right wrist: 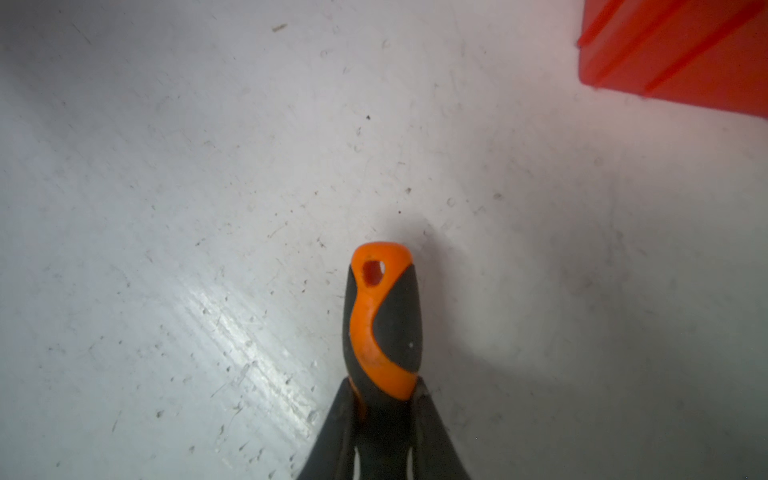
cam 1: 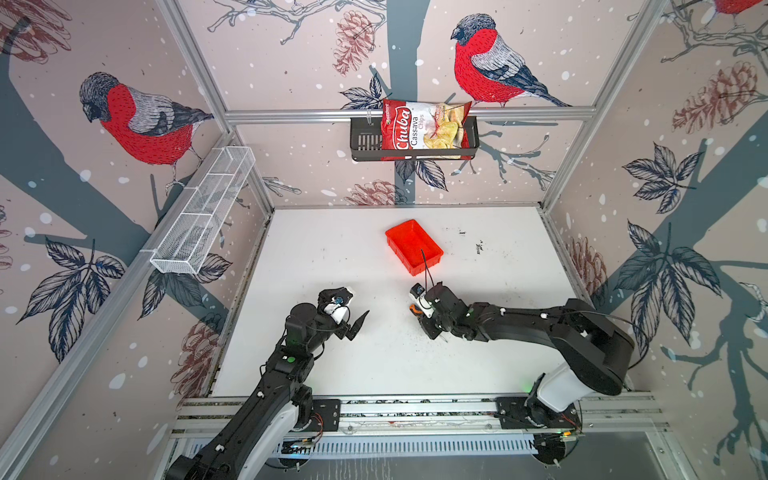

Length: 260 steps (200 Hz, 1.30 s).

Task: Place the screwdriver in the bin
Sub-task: 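Lift the screwdriver with the right gripper and carry it over the red bin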

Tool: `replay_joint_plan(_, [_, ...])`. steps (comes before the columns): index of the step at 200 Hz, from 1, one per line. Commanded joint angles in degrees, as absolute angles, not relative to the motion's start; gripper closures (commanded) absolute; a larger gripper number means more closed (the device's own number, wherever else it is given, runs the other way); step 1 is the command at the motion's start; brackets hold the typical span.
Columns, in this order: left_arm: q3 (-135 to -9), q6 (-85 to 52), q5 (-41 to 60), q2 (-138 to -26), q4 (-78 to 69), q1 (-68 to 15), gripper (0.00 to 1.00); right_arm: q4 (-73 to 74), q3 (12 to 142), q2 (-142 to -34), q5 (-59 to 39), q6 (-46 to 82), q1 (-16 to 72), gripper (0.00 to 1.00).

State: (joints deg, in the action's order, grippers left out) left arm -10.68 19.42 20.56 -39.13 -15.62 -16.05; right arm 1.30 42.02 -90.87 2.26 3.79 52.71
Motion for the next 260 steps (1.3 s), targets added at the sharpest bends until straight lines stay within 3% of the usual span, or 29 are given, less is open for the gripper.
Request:
replay_joint_plan(1, [-11.9, 19.2, 21.0, -39.5, -15.5, -16.1, 0.01, 2.8, 42.8, -89.6, 3.1, 5.1, 52.1, 0.88])
replay_joint_plan(124, [-15.9, 17.1, 19.3, -46.4, -20.1, -22.9, 0.01, 2.9, 52.8, -88.3, 3.5, -0.1, 44.0, 0.9])
replay_joint_plan(260, [-18.2, 10.7, 12.3, -58.0, -34.4, -27.0, 0.01, 7.8, 78.7, -108.4, 0.3, -4.1, 36.6, 0.89])
